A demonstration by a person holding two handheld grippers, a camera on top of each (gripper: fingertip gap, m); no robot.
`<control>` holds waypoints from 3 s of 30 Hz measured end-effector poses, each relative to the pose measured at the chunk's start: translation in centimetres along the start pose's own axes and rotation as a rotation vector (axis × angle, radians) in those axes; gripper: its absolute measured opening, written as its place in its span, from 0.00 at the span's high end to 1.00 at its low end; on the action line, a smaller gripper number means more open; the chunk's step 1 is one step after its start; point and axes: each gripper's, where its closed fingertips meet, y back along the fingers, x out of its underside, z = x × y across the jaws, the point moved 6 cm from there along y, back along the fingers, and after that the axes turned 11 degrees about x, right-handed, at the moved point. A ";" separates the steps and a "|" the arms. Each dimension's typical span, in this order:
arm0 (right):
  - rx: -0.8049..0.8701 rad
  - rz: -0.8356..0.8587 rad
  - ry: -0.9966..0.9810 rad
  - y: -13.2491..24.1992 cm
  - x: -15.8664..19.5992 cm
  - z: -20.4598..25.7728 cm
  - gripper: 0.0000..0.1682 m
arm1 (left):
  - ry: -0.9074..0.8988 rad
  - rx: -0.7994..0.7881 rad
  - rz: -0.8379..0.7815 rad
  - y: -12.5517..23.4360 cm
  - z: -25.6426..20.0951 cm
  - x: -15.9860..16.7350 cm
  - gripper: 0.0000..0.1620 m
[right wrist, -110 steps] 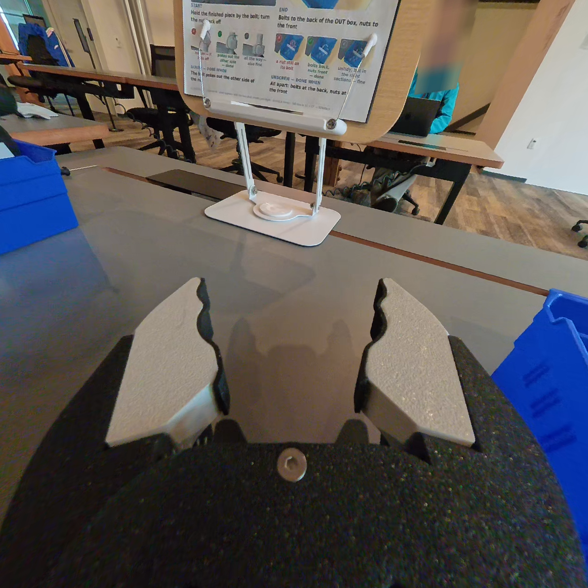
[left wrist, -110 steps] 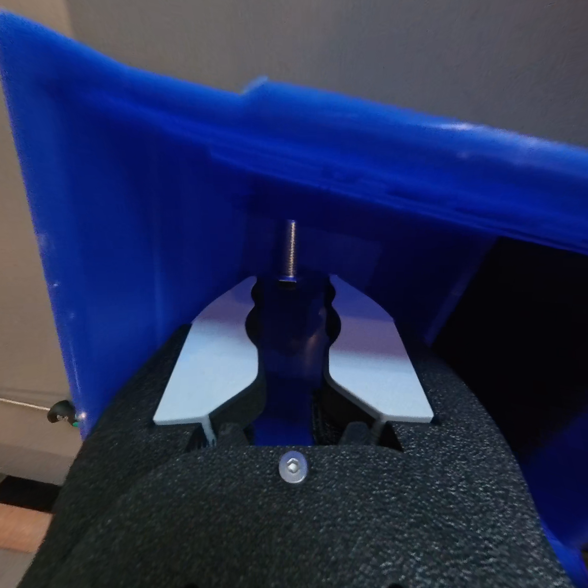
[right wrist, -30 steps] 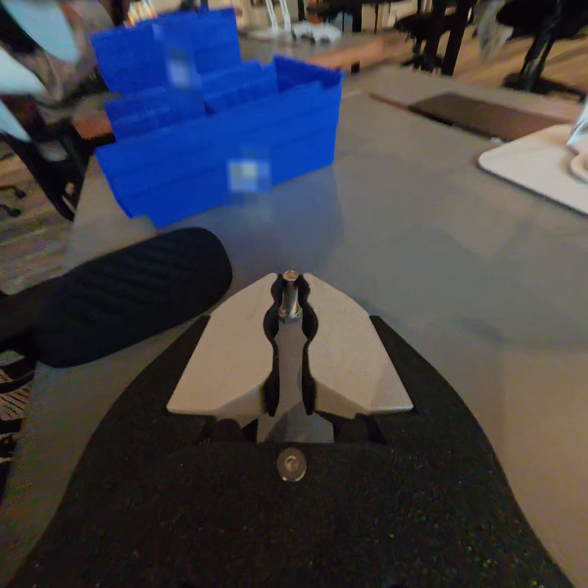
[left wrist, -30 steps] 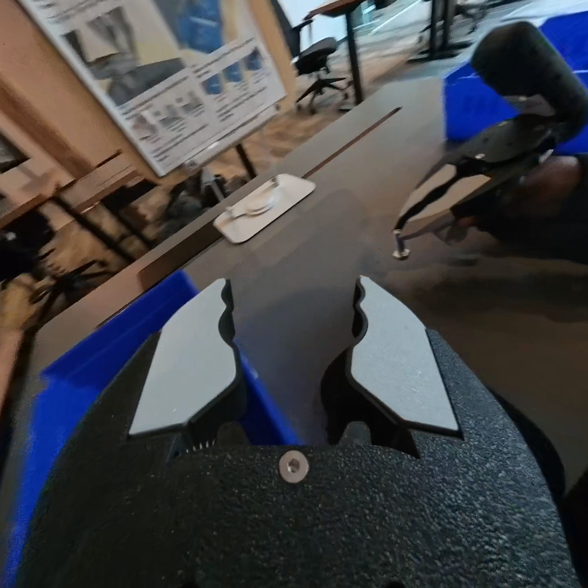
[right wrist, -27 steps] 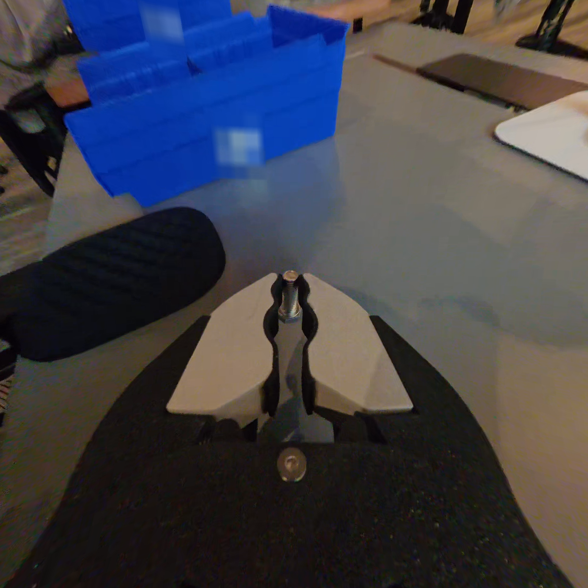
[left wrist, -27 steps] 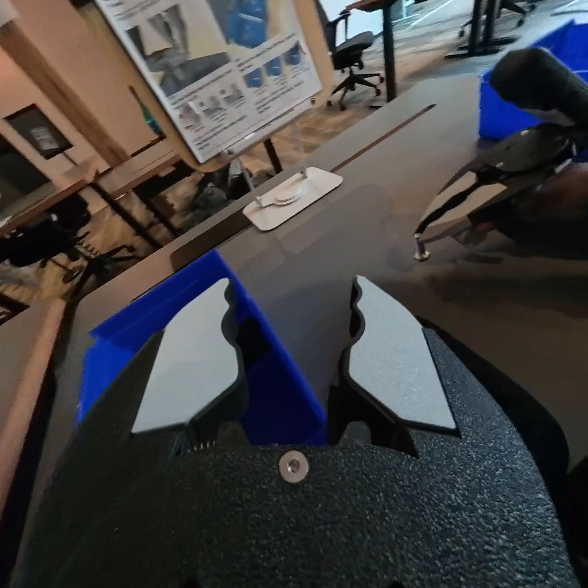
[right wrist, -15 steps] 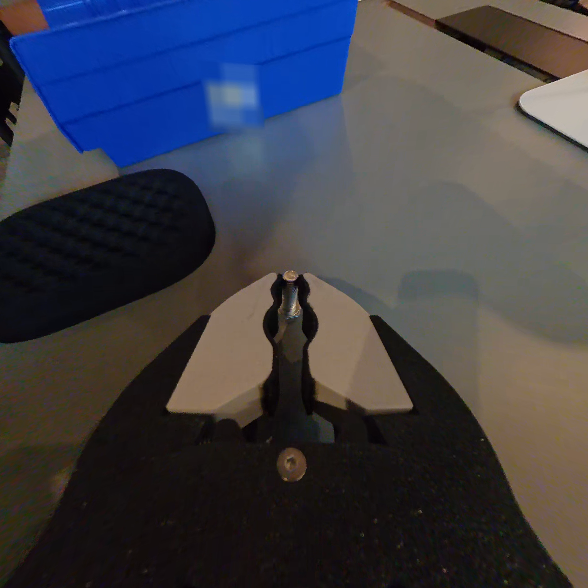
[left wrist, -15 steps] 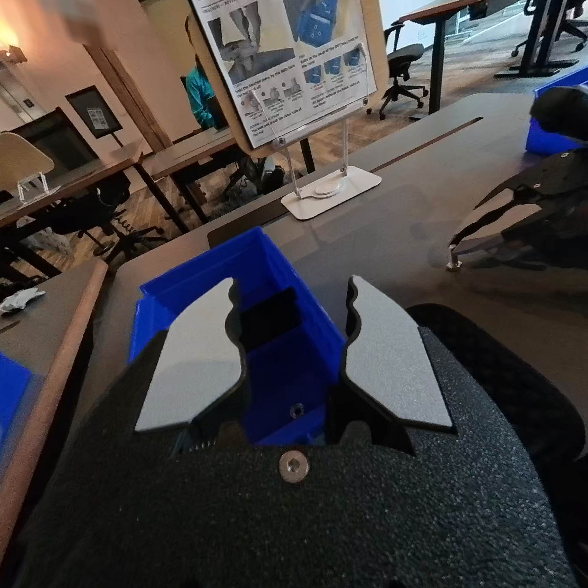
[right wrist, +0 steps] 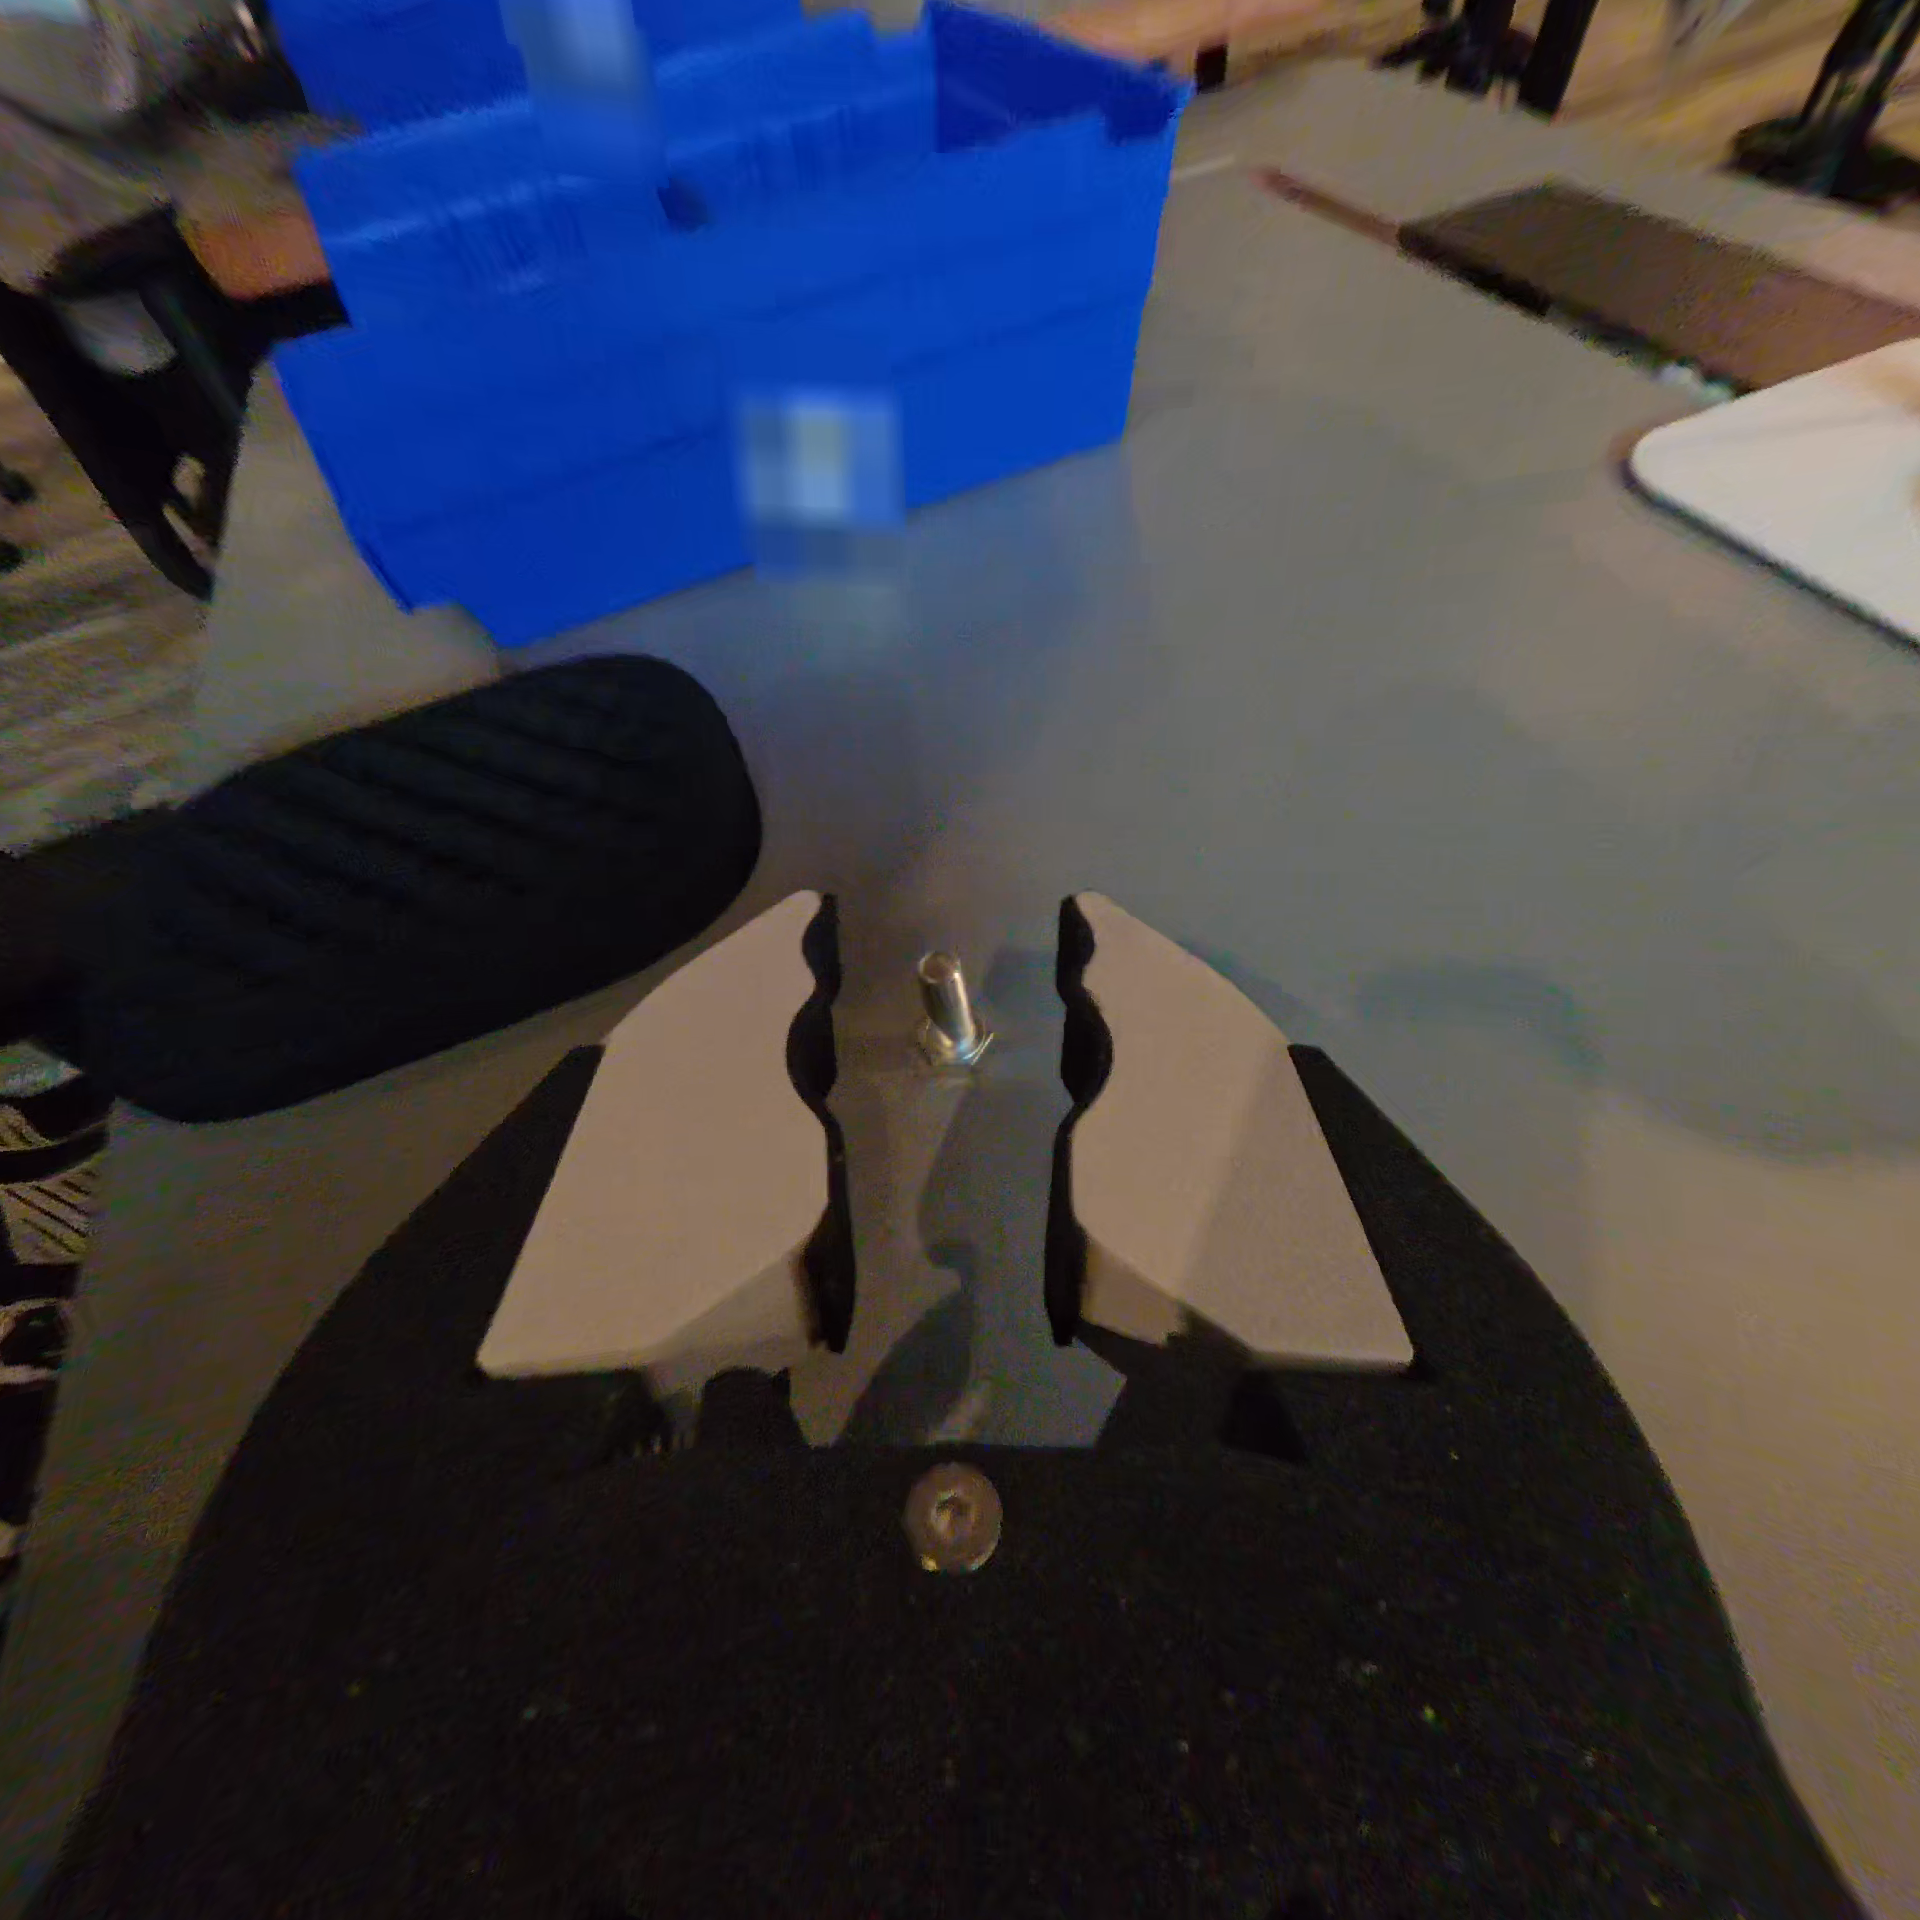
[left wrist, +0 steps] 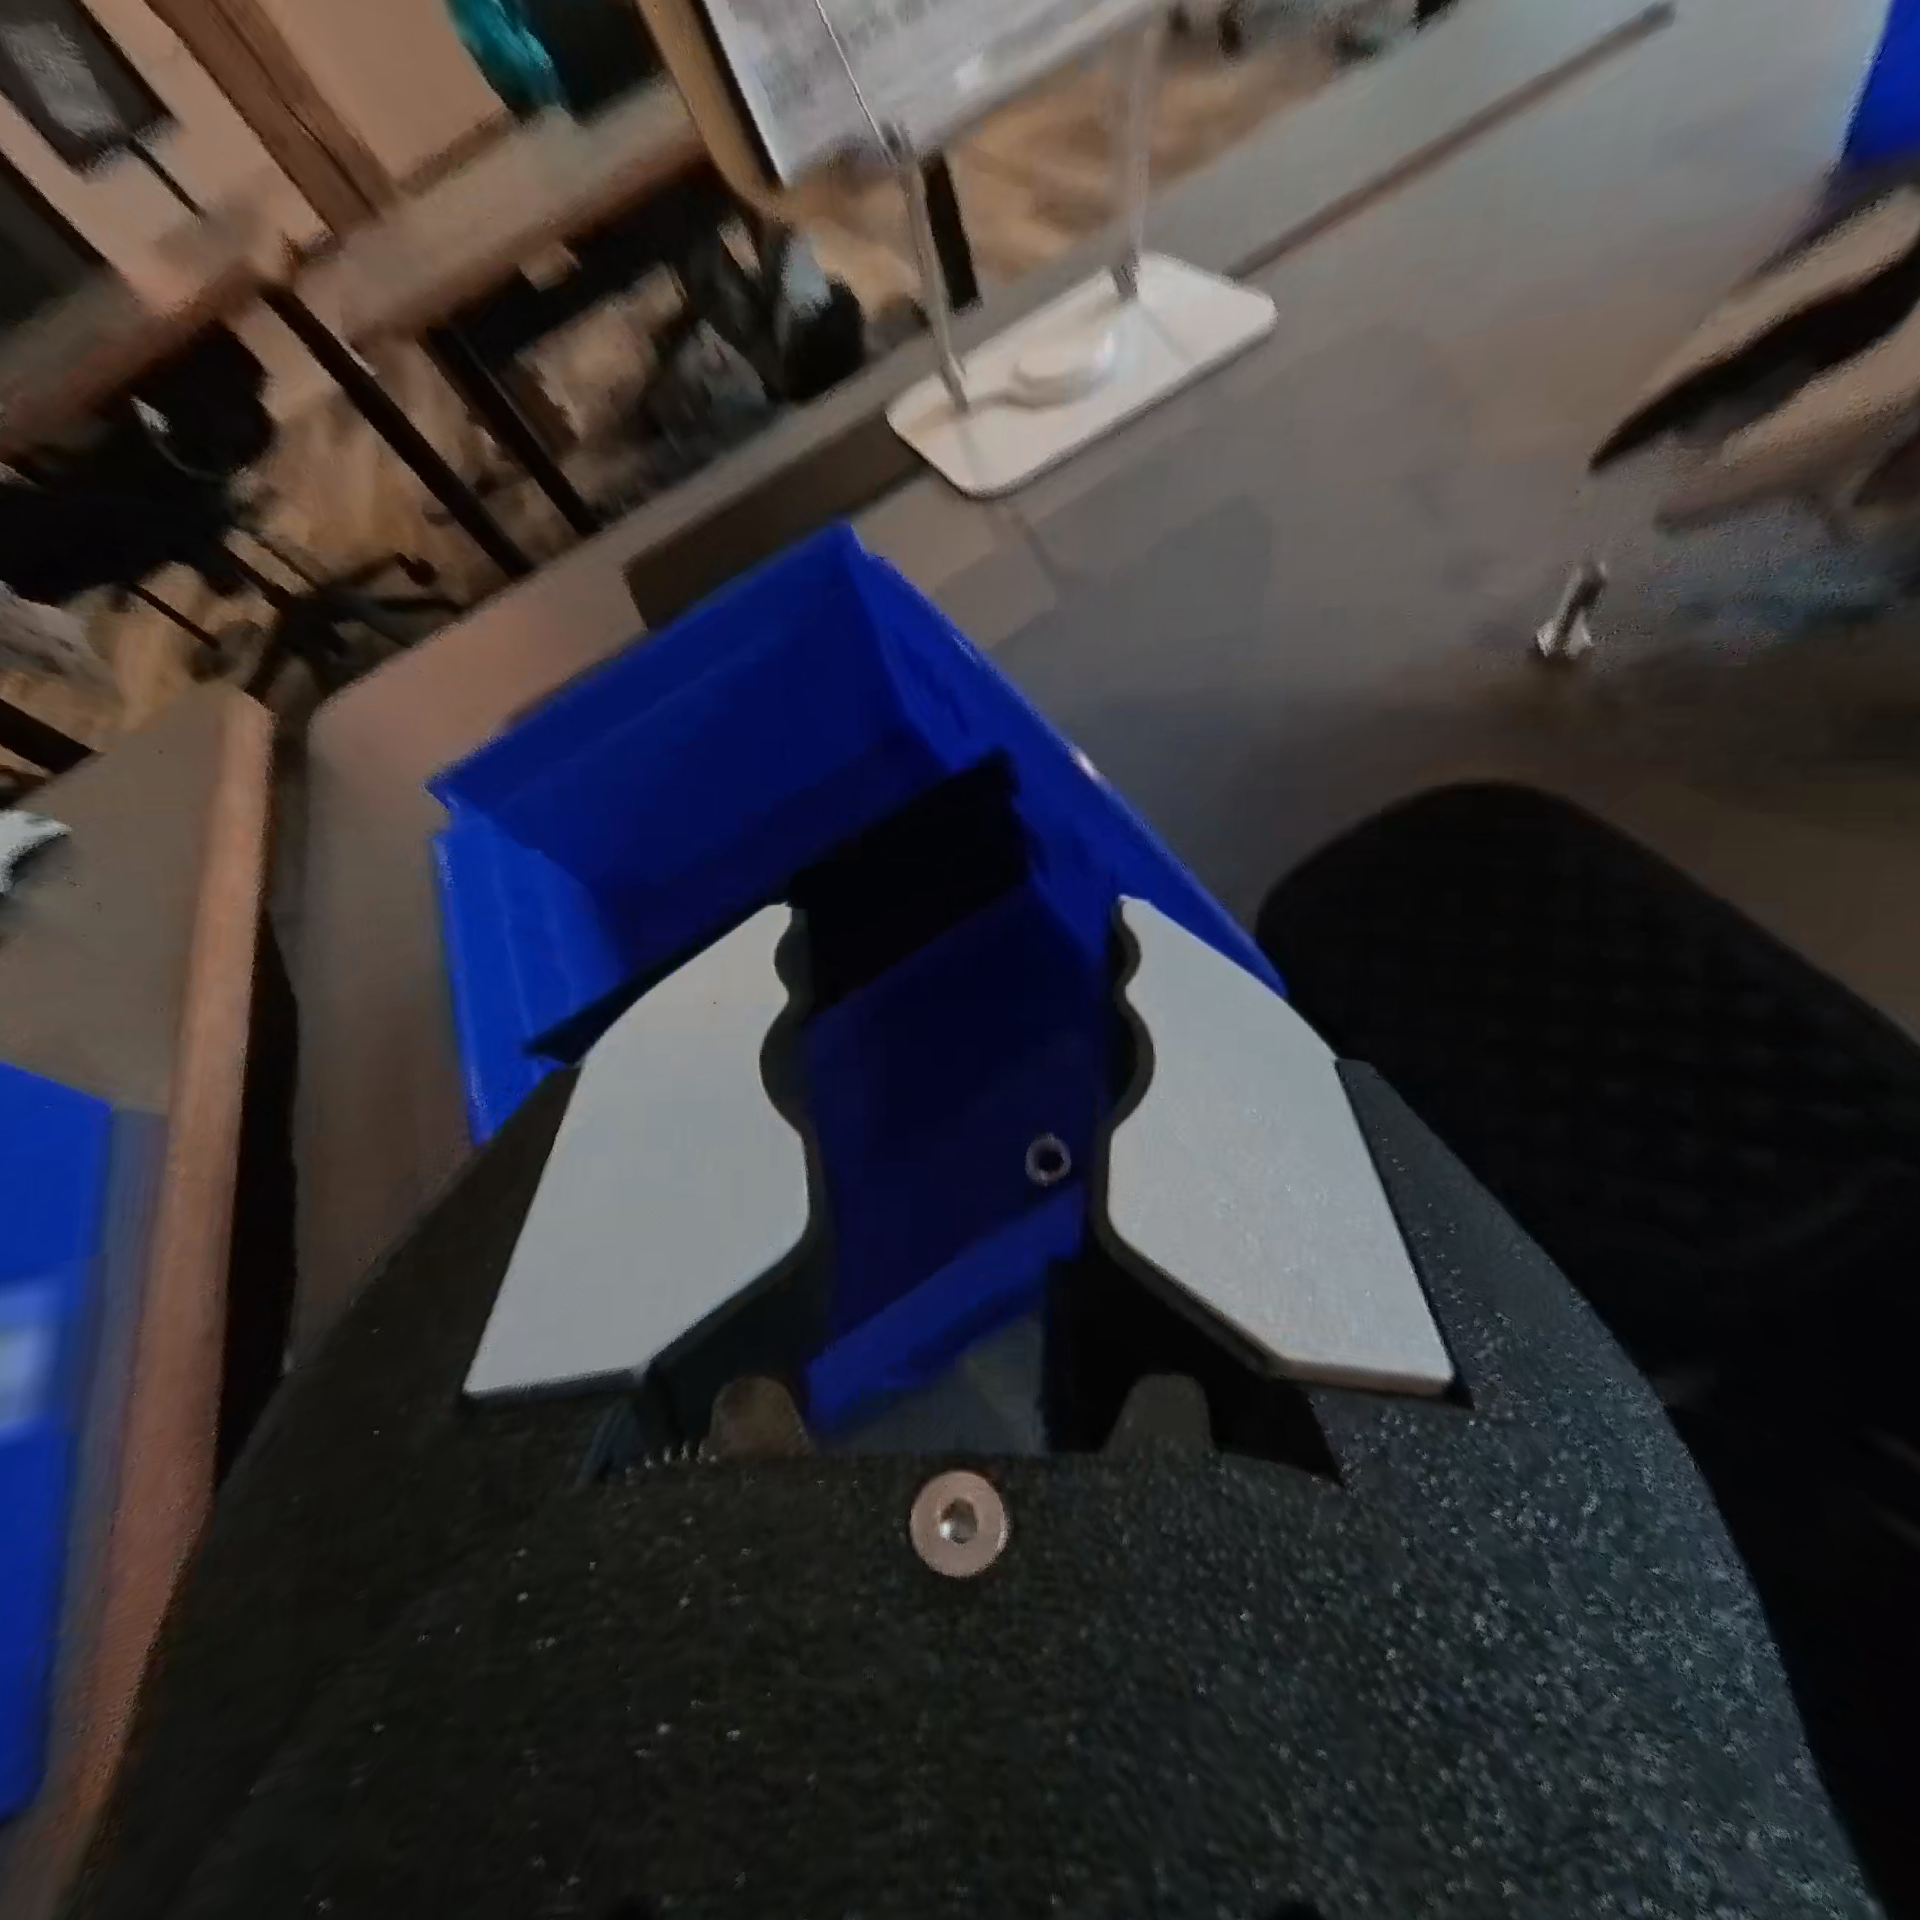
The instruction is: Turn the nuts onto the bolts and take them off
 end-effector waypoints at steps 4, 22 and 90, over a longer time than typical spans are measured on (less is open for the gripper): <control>-0.036 -0.125 -0.009 3.0 -1.6 -1.4 0.73 | 0.050 0.198 0.212 -1.0 1.6 1.7 0.72; 0.063 -0.401 -0.064 7.8 -0.7 -6.4 0.73 | 0.281 0.468 0.967 -9.6 1.4 9.1 0.79; 0.424 -0.395 -0.281 10.0 1.1 -11.7 0.75 | -0.509 0.836 0.879 -27.5 -20.4 -8.0 0.89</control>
